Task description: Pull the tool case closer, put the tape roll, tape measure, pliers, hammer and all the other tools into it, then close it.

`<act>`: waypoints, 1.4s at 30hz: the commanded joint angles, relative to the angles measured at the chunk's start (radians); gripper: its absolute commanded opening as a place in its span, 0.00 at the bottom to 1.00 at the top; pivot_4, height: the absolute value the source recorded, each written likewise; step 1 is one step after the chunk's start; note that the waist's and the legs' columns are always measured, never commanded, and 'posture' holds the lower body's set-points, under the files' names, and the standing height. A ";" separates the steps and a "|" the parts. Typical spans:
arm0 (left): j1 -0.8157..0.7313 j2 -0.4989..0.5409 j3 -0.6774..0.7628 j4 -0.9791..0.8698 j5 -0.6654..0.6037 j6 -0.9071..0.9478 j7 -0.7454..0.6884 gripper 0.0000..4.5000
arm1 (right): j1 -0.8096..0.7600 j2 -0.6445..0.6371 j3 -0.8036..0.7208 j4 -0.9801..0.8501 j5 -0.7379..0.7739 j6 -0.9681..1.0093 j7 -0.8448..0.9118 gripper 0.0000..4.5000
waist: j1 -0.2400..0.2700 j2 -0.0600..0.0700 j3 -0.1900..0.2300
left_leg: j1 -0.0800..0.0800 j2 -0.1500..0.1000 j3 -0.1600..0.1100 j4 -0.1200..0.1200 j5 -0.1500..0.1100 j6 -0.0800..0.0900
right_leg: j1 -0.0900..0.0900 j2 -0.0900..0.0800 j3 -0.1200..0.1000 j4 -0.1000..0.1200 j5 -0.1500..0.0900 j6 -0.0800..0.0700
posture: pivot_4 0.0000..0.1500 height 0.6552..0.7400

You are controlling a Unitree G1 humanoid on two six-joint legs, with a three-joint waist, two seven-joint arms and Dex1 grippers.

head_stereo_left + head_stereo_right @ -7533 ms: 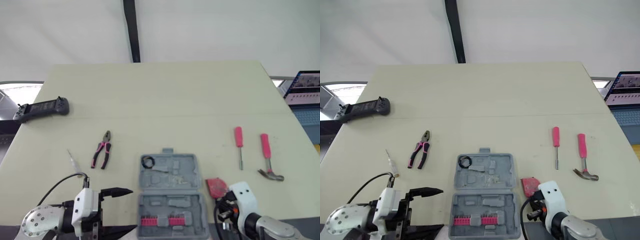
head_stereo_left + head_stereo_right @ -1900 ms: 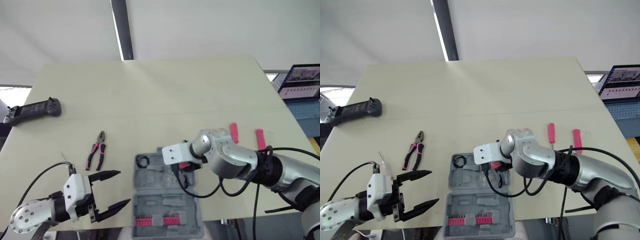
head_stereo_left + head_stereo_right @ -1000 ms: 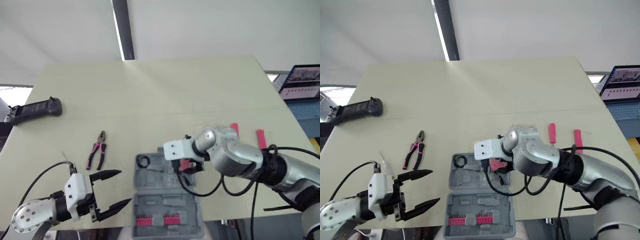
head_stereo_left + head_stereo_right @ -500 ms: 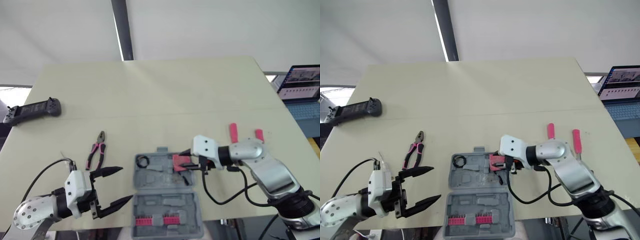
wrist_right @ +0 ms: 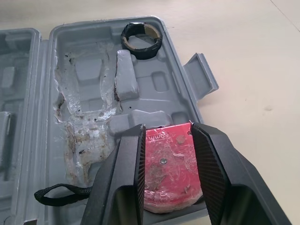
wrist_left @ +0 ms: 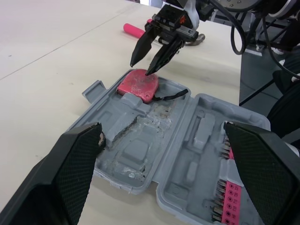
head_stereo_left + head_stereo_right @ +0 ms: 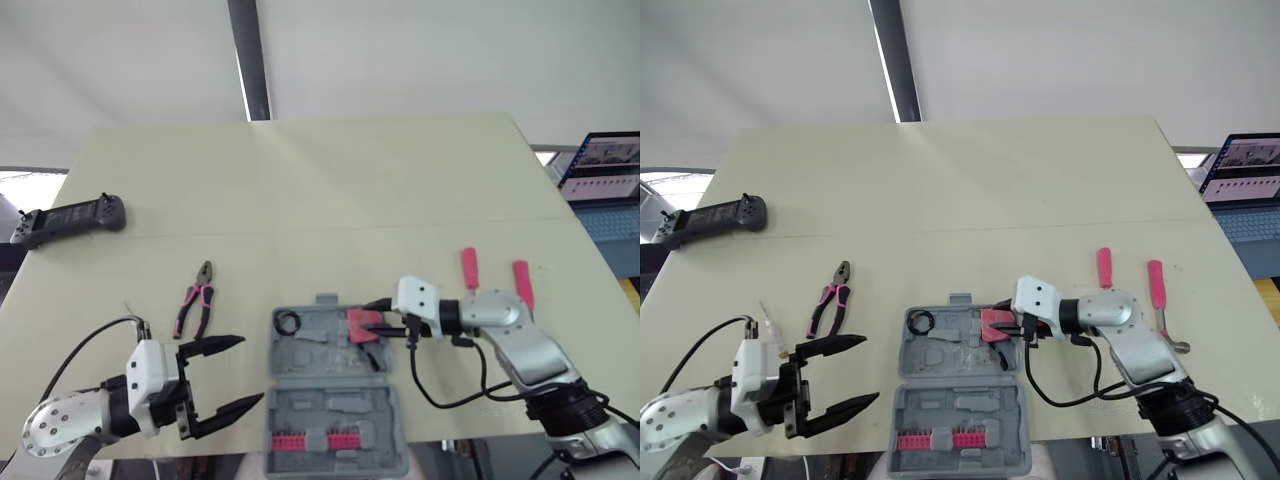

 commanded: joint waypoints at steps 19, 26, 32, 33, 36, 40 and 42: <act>0.030 0.002 0.058 -0.019 -0.013 0.003 -0.001 1.00 | 0.029 0.024 -0.007 0.130 -0.011 -0.092 -0.019 0.36 | 0.000 0.000 0.000 | 0.000 0.000 0.000 0.000 0.000 0.000 | 0.001 0.000 0.000 0.000 0.000 0.000 | 1.00 1.00; 0.031 0.008 0.063 -0.020 -0.009 0.001 -0.001 1.00 | 0.043 0.046 0.006 0.193 -0.025 -0.116 -0.030 0.36 | 0.001 0.000 0.000 | 0.002 0.000 0.000 0.000 0.000 0.000 | 0.003 0.000 0.000 0.000 0.000 0.000 | 1.00 1.00; 0.029 0.007 0.059 -0.026 -0.005 0.001 0.002 1.00 | 0.070 0.055 0.014 0.213 -0.028 -0.116 -0.034 0.36 | 0.000 -0.001 -0.001 | 0.004 0.000 -0.001 0.000 0.000 0.000 | 0.005 0.000 0.000 -0.001 0.000 0.000 | 1.00 1.00; 0.027 0.007 0.058 -0.026 -0.005 0.002 0.003 1.00 | 0.074 0.056 0.016 0.219 -0.031 -0.118 -0.034 0.36 | 0.000 -0.001 -0.001 | 0.004 0.000 -0.001 0.000 0.000 0.000 | 0.006 0.000 -0.001 -0.001 0.000 0.000 | 1.00 1.00; 0.023 0.008 0.057 -0.026 -0.005 0.003 0.004 1.00 | 0.081 0.058 0.019 0.238 -0.038 -0.122 -0.035 0.36 | 0.000 -0.002 -0.001 | 0.005 0.000 -0.002 0.000 0.000 0.000 | 0.008 0.000 -0.001 -0.002 0.000 0.000 | 1.00 1.00; 0.022 0.009 0.055 -0.026 -0.003 0.004 0.005 1.00 | 0.083 0.059 0.021 0.252 -0.040 -0.125 -0.036 0.36 | 0.001 -0.002 -0.001 | 0.006 0.000 -0.003 0.000 0.000 0.000 | 0.011 0.000 -0.002 -0.004 0.000 0.000 | 1.00 1.00; 0.021 0.008 0.054 -0.026 -0.003 0.005 0.006 1.00 | 0.082 0.059 0.020 0.255 -0.041 -0.123 -0.038 0.36 | 0.001 -0.002 -0.001 | 0.007 0.000 -0.003 0.000 0.000 0.000 | 0.012 0.000 -0.002 -0.004 0.000 0.000 | 1.00 1.00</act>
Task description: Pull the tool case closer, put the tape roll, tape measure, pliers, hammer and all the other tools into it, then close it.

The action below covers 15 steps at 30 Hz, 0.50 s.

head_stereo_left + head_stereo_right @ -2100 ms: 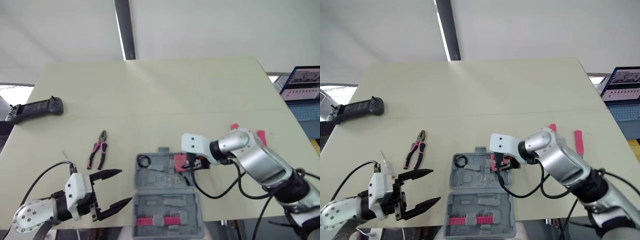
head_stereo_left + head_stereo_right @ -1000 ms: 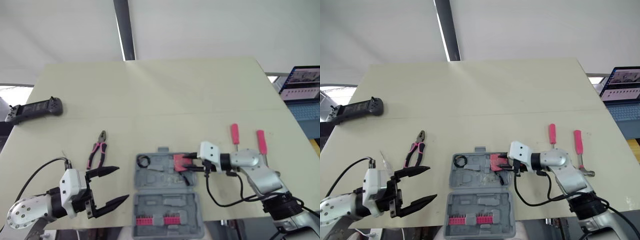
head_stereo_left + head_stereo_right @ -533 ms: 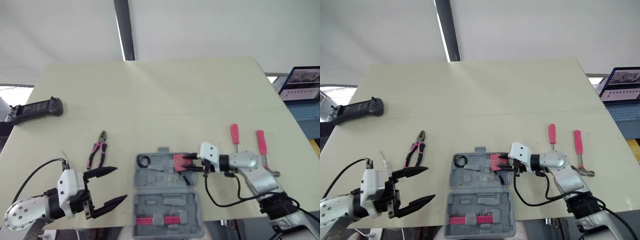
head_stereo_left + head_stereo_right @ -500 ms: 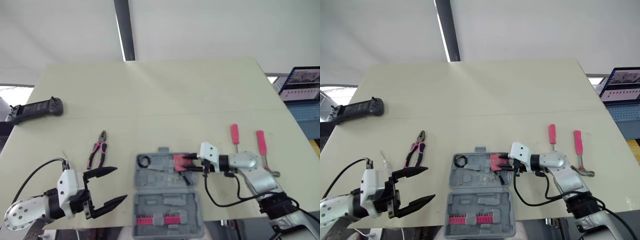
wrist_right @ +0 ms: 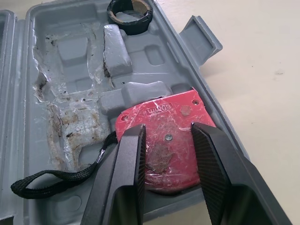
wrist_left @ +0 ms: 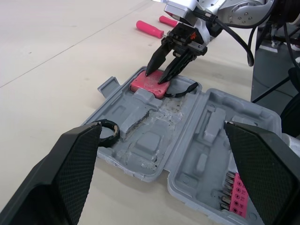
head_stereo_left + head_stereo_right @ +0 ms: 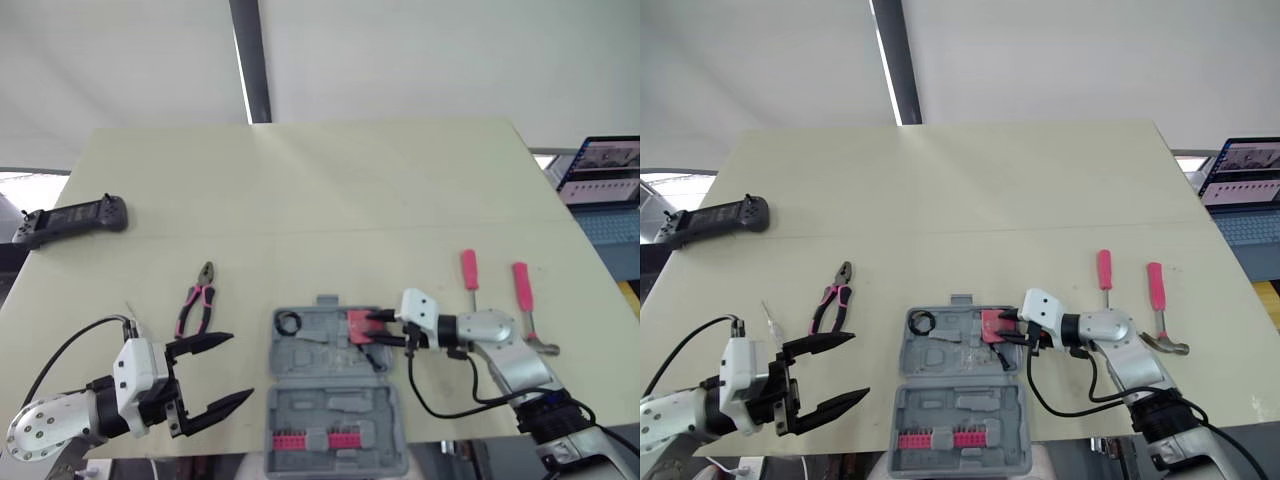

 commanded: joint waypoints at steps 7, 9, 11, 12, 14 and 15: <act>-0.016 0.008 -0.010 -0.041 -0.026 0.051 0.036 1.00 | 0.033 -0.010 -0.023 -0.090 0.021 0.092 -0.019 0.36 | 0.001 0.000 0.000 | 0.003 0.000 0.000 -0.001 0.000 0.000 | 0.003 0.000 0.000 -0.001 0.000 0.000 | 1.00 1.00; -0.022 0.011 -0.004 -0.056 -0.044 0.086 0.053 1.00 | 0.030 -0.026 -0.060 -0.207 0.069 0.202 -0.033 0.36 | 0.001 0.001 0.001 | 0.003 0.000 0.000 -0.001 0.000 0.000 | 0.002 0.000 0.000 0.000 0.000 0.000 | 1.00 1.00; -0.022 0.013 0.001 -0.067 -0.061 0.114 0.059 1.00 | 0.036 -0.049 -0.093 -0.315 0.110 0.300 -0.047 0.36 | 0.001 0.002 0.001 | 0.000 0.000 0.000 -0.001 0.000 0.000 | 0.000 0.000 0.000 0.000 0.000 0.000 | 1.00 1.00; -0.015 0.022 -0.001 -0.070 -0.071 0.137 0.057 1.00 | 0.051 -0.065 -0.114 -0.377 0.135 0.353 -0.057 0.36 | 0.002 0.002 0.002 | -0.001 0.000 0.000 0.000 0.000 0.000 | -0.001 0.000 0.000 0.000 0.000 0.000 | 1.00 1.00; -0.002 0.031 0.003 -0.073 -0.082 0.170 0.061 1.00 | 0.094 -0.097 -0.151 -0.482 0.175 0.438 -0.072 0.36 | 0.004 0.002 0.002 | -0.003 0.000 -0.001 0.000 0.000 0.000 | -0.003 0.000 0.000 0.000 0.000 0.000 | 1.00 1.00; 0.006 0.032 0.006 -0.073 -0.087 0.179 0.059 1.00 | 0.126 -0.116 -0.169 -0.529 0.190 0.467 -0.075 0.36 | 0.007 0.002 0.002 | -0.003 0.000 -0.001 0.000 0.000 0.000 | -0.003 0.000 0.000 0.000 0.000 0.000 | 1.00 1.00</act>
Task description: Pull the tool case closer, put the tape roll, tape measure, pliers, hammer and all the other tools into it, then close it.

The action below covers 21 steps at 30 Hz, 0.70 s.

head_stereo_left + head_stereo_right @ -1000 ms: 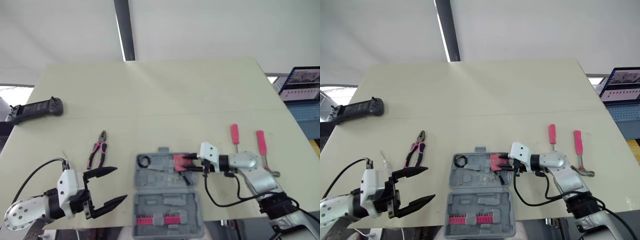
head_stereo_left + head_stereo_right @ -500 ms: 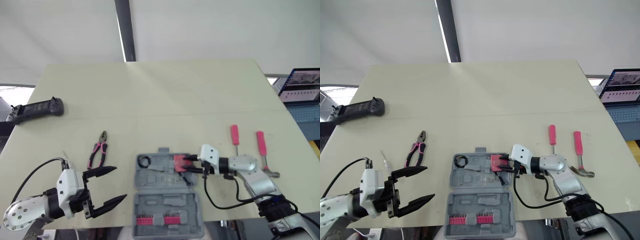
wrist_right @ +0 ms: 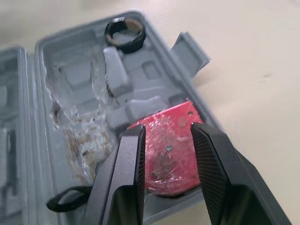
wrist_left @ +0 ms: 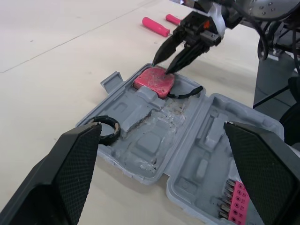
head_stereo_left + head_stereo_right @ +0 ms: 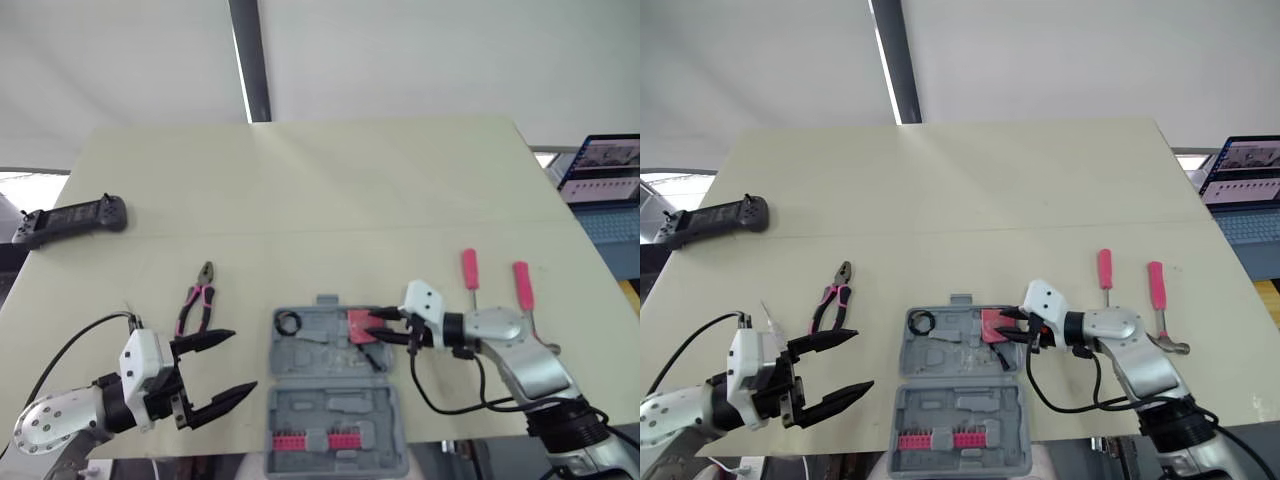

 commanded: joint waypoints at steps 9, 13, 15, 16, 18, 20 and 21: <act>0.133 -0.036 0.070 0.015 0.011 -0.018 0.005 1.00 | 0.445 -0.149 -0.275 -0.333 0.097 0.179 -0.074 0.41 | 0.023 -0.001 0.000 | 0.001 -0.001 0.002 0.002 -0.001 0.001 | 0.003 0.000 0.001 -0.003 0.000 0.000 | 1.00 1.00; 0.203 -0.062 0.121 0.053 0.067 -0.076 0.003 1.00 | 0.584 -0.163 -0.390 -0.340 0.153 0.172 -0.026 0.75 | 0.021 -0.001 0.000 | 0.001 0.000 0.002 0.000 -0.001 0.002 | 0.003 0.001 0.001 -0.004 0.000 0.000 | 1.00 1.00; 0.243 -0.071 0.158 0.076 0.078 -0.109 -0.016 1.00 | 0.666 -0.172 -0.445 -0.328 0.150 0.116 0.012 0.99 | 0.021 -0.001 0.000 | 0.001 0.000 0.002 0.000 -0.001 0.003 | 0.003 0.001 0.001 -0.005 0.000 0.000 | 1.00 1.00; 0.263 -0.079 0.183 0.084 0.069 -0.121 -0.024 1.00 | 0.708 -0.176 -0.473 -0.312 0.147 0.082 0.037 1.00 | 0.022 -0.001 0.000 | 0.001 0.000 0.002 0.000 -0.001 0.003 | 0.004 0.001 0.001 -0.005 0.000 0.000 | 1.00 1.00; 0.293 -0.088 0.208 0.095 0.071 -0.155 -0.046 1.00 | 0.757 -0.181 -0.506 -0.286 0.141 0.034 0.070 1.00 | 0.022 -0.002 0.001 | 0.001 0.000 0.002 0.001 -0.002 0.003 | 0.005 0.001 0.001 -0.006 0.000 0.000 | 1.00 1.00; 0.328 -0.097 0.213 0.104 0.092 -0.206 -0.081 1.00 | 0.775 -0.186 -0.521 -0.253 0.134 -0.003 0.089 1.00 | 0.022 -0.002 0.000 | 0.001 0.000 0.003 0.001 -0.002 0.004 | 0.005 0.001 0.001 -0.007 0.000 0.000 | 1.00 1.00; 0.343 -0.101 0.217 0.107 0.090 -0.219 -0.095 1.00 | 0.779 -0.189 -0.526 -0.234 0.131 -0.018 0.099 1.00 | 0.021 -0.002 0.000 | 0.001 0.000 0.002 0.001 -0.002 0.004 | 0.006 0.001 0.001 -0.007 0.000 0.000 | 1.00 1.00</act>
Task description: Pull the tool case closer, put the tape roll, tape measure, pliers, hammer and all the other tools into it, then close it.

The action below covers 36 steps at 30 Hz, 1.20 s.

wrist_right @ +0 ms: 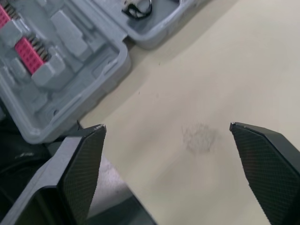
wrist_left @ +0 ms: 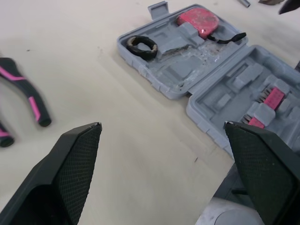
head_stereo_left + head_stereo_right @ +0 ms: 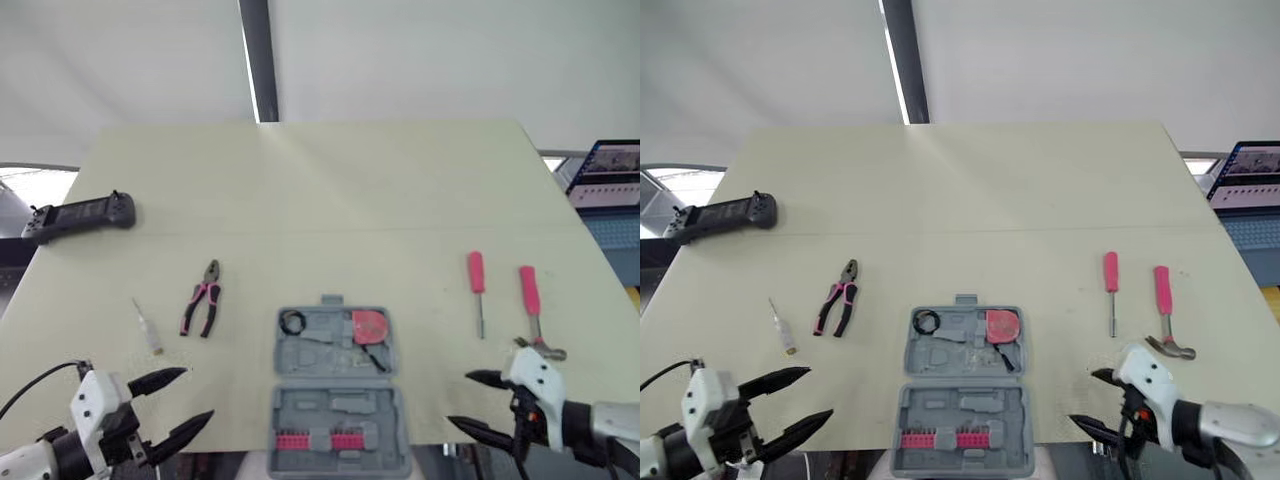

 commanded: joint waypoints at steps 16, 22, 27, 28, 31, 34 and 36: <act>-0.026 -0.002 -0.024 -0.121 -0.104 -0.020 -0.036 1.00 | -0.020 -0.030 -0.022 0.109 0.002 -0.103 0.049 1.00 | 0.007 0.000 0.000 | 0.000 0.000 0.000 0.001 0.000 0.001 | 0.001 0.000 0.000 -0.002 0.001 0.000 | 1.00 1.00; -0.176 0.033 -0.137 -0.165 -0.112 0.007 -0.035 1.00 | -0.017 0.011 -0.011 0.056 0.004 -0.081 -0.015 1.00 | 0.005 0.001 0.000 | 0.000 0.000 0.000 0.001 0.000 0.000 | 0.002 0.000 0.000 -0.001 0.001 0.001 | 1.00 1.00; -0.241 0.042 -0.180 -0.141 -0.100 0.004 -0.046 1.00 | 0.020 0.049 -0.037 -0.014 0.030 -0.072 -0.044 1.00 | 0.000 0.002 0.000 | 0.000 0.000 0.000 0.001 0.000 0.000 | 0.002 0.000 0.000 -0.001 0.001 0.001 | 1.00 1.00; -0.246 0.041 -0.186 -0.137 -0.096 0.003 -0.046 1.00 | 0.020 0.051 -0.038 -0.018 0.027 -0.077 -0.047 1.00 | -0.001 0.002 0.000 | 0.000 0.000 0.000 0.001 0.000 0.000 | 0.002 0.000 0.000 -0.001 0.001 0.001 | 1.00 1.00; -0.261 0.039 -0.201 -0.128 -0.089 0.002 -0.038 1.00 | 0.015 0.051 -0.034 -0.026 0.015 -0.114 -0.042 1.00 | -0.001 0.002 0.000 | 0.000 0.000 0.000 0.001 0.000 0.000 | 0.002 0.000 0.000 -0.001 0.001 0.001 | 1.00 1.00; -0.253 0.018 -0.184 -0.131 -0.111 0.034 0.017 1.00 | -0.009 0.054 -0.032 -0.076 0.028 -0.193 -0.020 1.00 | -0.001 0.002 0.000 | 0.001 0.000 0.000 0.001 0.000 0.000 | 0.001 0.000 0.000 -0.001 0.001 0.001 | 1.00 1.00; -0.209 -0.001 -0.162 -0.142 -0.101 0.044 0.053 1.00 | -0.044 0.083 -0.042 -0.112 0.080 -0.269 0.002 1.00 | -0.003 0.002 0.000 | 0.001 0.000 0.000 0.001 0.000 0.000 | 0.001 0.000 0.000 -0.001 0.001 0.001 | 1.00 1.00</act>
